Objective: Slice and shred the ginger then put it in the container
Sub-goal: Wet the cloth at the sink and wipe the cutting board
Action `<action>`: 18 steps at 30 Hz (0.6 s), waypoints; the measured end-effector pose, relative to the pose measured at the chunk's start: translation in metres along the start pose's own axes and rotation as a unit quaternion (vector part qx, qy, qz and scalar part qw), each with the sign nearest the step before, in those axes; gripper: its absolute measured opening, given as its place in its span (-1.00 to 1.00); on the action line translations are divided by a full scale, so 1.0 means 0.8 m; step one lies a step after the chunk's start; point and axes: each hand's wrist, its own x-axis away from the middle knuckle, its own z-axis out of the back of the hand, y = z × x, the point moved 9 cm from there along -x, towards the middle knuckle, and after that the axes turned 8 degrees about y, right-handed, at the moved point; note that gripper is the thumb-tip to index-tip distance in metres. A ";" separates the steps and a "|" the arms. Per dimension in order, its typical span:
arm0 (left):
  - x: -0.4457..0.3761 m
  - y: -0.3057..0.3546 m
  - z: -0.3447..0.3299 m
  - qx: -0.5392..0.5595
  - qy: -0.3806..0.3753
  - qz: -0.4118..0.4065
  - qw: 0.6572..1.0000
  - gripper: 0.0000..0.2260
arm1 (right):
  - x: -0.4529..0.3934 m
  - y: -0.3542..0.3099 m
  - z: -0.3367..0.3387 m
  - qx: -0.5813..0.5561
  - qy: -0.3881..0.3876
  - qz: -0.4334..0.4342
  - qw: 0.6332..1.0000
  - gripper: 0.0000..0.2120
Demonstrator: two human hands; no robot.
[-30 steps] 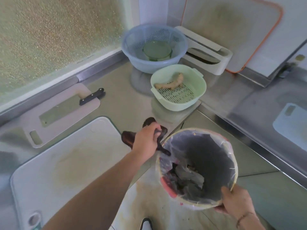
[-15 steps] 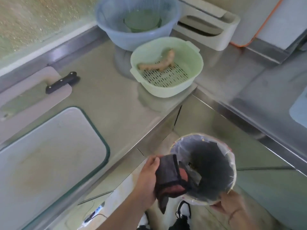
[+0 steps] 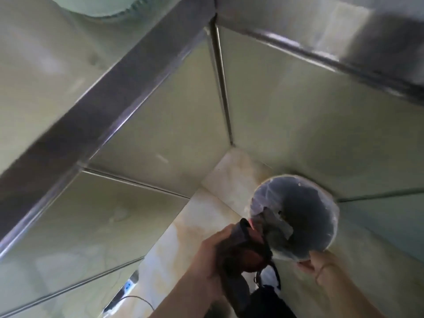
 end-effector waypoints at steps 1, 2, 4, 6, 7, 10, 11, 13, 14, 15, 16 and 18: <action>-0.014 -0.009 0.007 -0.008 0.014 0.002 1.000 -0.76 | -0.009 0.002 -0.003 -0.008 0.001 -0.001 1.000 -0.68; -0.026 -0.016 0.015 -0.008 0.029 0.008 1.000 -0.69 | -0.016 0.003 -0.006 -0.011 0.001 0.002 1.000 -0.69; -0.046 -0.034 0.029 0.023 0.049 0.039 0.998 -0.53 | -0.021 0.004 -0.012 -0.016 -0.009 0.014 1.000 -0.70; -0.056 -0.046 0.037 0.067 0.048 0.065 0.995 -0.48 | -0.023 0.006 -0.018 -0.033 -0.018 0.016 0.999 -0.69; -0.057 -0.049 0.041 0.079 0.052 0.075 0.993 -0.46 | -0.014 0.005 -0.016 -0.038 -0.018 0.017 0.999 -0.68; -0.049 -0.045 0.041 0.098 0.035 0.069 0.992 -0.46 | 0.007 0.016 -0.008 0.019 -0.008 -0.010 1.000 -0.46; -0.047 -0.041 0.042 0.101 0.035 0.060 0.993 -0.49 | 0.020 0.014 0.010 0.066 0.052 0.009 0.996 -0.31; -0.032 -0.027 0.032 0.111 0.029 0.034 0.993 -0.56 | 0.082 -0.017 0.044 0.128 0.162 0.115 0.972 -0.25; -0.022 -0.020 0.024 0.116 0.032 0.025 0.992 -0.62 | 0.133 -0.041 0.051 0.121 0.179 0.190 0.958 -0.39; -0.011 -0.013 0.017 0.121 0.040 0.021 0.992 -0.69 | 0.188 -0.060 0.045 0.103 0.151 0.255 0.950 -0.48; 0.005 -0.004 0.006 0.130 0.044 0.018 0.990 -0.76 | 0.243 -0.077 0.034 0.094 0.097 0.312 0.941 -0.49; 0.047 0.023 -0.023 0.131 0.032 0.006 0.991 -0.78 | 0.354 -0.096 0.012 0.084 -0.021 0.357 0.930 -0.52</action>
